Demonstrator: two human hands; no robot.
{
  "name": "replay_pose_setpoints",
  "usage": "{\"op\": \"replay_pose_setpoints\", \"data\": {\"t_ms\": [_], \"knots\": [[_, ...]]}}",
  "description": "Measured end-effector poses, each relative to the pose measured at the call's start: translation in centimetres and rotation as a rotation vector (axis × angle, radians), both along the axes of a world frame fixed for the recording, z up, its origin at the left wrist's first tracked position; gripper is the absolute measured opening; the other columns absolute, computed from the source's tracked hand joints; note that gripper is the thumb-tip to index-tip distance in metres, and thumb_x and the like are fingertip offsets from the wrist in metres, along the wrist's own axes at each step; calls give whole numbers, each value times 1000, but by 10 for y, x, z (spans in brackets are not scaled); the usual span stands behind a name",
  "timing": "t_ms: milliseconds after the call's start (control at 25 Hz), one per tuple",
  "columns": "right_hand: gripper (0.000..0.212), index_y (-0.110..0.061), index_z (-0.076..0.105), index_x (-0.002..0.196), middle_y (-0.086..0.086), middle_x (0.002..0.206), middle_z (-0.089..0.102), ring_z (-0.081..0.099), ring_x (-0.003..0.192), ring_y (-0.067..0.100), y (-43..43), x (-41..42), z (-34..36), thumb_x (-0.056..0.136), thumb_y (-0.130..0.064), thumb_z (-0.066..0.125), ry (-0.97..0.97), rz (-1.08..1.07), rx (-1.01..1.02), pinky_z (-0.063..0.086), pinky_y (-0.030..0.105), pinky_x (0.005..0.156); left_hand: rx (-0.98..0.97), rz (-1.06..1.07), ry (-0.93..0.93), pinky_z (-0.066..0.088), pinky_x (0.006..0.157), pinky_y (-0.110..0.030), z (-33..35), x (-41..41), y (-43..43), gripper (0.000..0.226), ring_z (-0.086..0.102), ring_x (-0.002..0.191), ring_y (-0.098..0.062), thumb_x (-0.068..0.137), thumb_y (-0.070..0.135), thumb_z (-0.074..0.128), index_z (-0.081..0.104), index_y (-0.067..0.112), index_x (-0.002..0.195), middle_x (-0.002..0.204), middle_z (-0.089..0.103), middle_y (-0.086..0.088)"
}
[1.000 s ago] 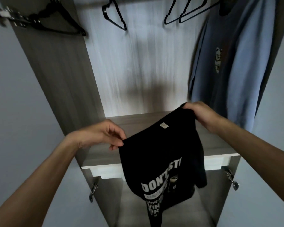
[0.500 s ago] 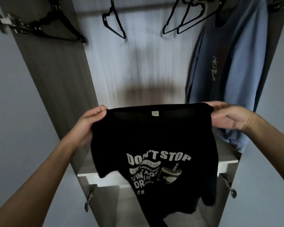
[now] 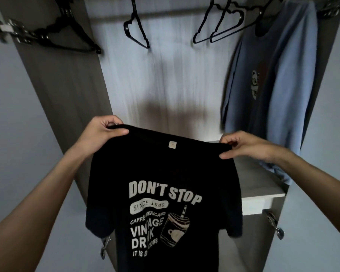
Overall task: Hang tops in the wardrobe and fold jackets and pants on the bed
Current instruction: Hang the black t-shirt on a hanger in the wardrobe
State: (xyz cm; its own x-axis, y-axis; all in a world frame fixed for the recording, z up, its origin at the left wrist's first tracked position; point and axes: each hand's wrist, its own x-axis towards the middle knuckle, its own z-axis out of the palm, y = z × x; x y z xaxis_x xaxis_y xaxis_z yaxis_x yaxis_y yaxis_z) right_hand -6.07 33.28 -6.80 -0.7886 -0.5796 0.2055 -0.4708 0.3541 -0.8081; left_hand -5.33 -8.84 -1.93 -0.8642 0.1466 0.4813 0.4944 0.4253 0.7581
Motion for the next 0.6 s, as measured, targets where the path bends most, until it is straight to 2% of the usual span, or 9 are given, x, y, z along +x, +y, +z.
{"op": "replay_pose_setpoints", "data": {"t_ms": [80, 120, 160, 240, 320, 360, 440, 520, 600], "knots": [[41, 11, 59, 89, 15, 85, 59, 57, 82, 20, -7, 11, 0, 73, -18, 84, -206, 151, -178, 42, 30, 78, -25, 107, 89, 42, 58, -17, 1, -10, -6, 15, 52, 58, -3, 81, 12, 77, 65, 16, 72, 62, 63, 7], [51, 14, 56, 90, 16, 85, 59, 59, 80, 21, -11, 16, 1, 69, -22, 87, -299, 224, -270, 45, 29, 77, -35, 140, 103, 41, 61, -21, 1, -15, -9, 16, 52, 61, -5, 82, 15, 77, 66, 18, 71, 64, 64, 7], [51, 10, 57, 89, 15, 81, 59, 60, 76, 19, -17, 22, 4, 66, -23, 88, -364, 290, -350, 46, 27, 74, -28, 157, 108, 41, 63, -23, 2, -17, -10, 16, 53, 63, -5, 82, 16, 76, 66, 20, 70, 65, 64, 7], [37, -2, 63, 89, 6, 78, 63, 62, 72, 15, -30, 33, 12, 68, -21, 87, -421, 434, -460, 49, 24, 69, 4, 160, 124, 41, 65, -24, 6, -18, -7, 19, 53, 63, -5, 84, 15, 75, 66, 22, 68, 64, 64, 10], [25, -6, 66, 98, 3, 88, 68, 66, 80, 13, -44, 46, 22, 77, -12, 78, -452, 605, -479, 52, 23, 74, 22, 166, 151, 42, 65, -23, 12, -16, -1, 22, 53, 63, -4, 85, 12, 73, 65, 23, 67, 62, 63, 12], [27, -4, 66, 104, 4, 94, 70, 67, 86, 13, -48, 51, 25, 79, -7, 74, -459, 654, -457, 52, 23, 78, 38, 169, 163, 42, 65, -22, 15, -14, 2, 23, 53, 63, -4, 85, 11, 73, 65, 23, 67, 62, 63, 13], [33, -1, 68, 108, 8, 99, 71, 69, 89, 15, -51, 59, 30, 76, -2, 75, -431, 580, -361, 53, 22, 81, 91, 168, 184, 43, 63, -18, 22, -10, 6, 22, 54, 61, 0, 86, 8, 71, 63, 22, 70, 61, 63, 14], [24, -8, 74, 98, 5, 89, 72, 67, 80, 11, -54, 62, 26, 75, 0, 75, -342, 368, -238, 51, 18, 75, 124, 172, 225, 44, 63, -15, 28, -6, 9, 20, 54, 60, 1, 86, 6, 70, 62, 19, 73, 61, 63, 14], [16, -13, 73, 89, 2, 80, 68, 61, 73, 9, -59, 60, 19, 77, -3, 77, -146, 130, -149, 46, 16, 68, 125, 188, 290, 45, 64, -15, 35, -2, 11, 19, 55, 62, 1, 85, 7, 70, 62, 19, 73, 62, 63, 14]]}}
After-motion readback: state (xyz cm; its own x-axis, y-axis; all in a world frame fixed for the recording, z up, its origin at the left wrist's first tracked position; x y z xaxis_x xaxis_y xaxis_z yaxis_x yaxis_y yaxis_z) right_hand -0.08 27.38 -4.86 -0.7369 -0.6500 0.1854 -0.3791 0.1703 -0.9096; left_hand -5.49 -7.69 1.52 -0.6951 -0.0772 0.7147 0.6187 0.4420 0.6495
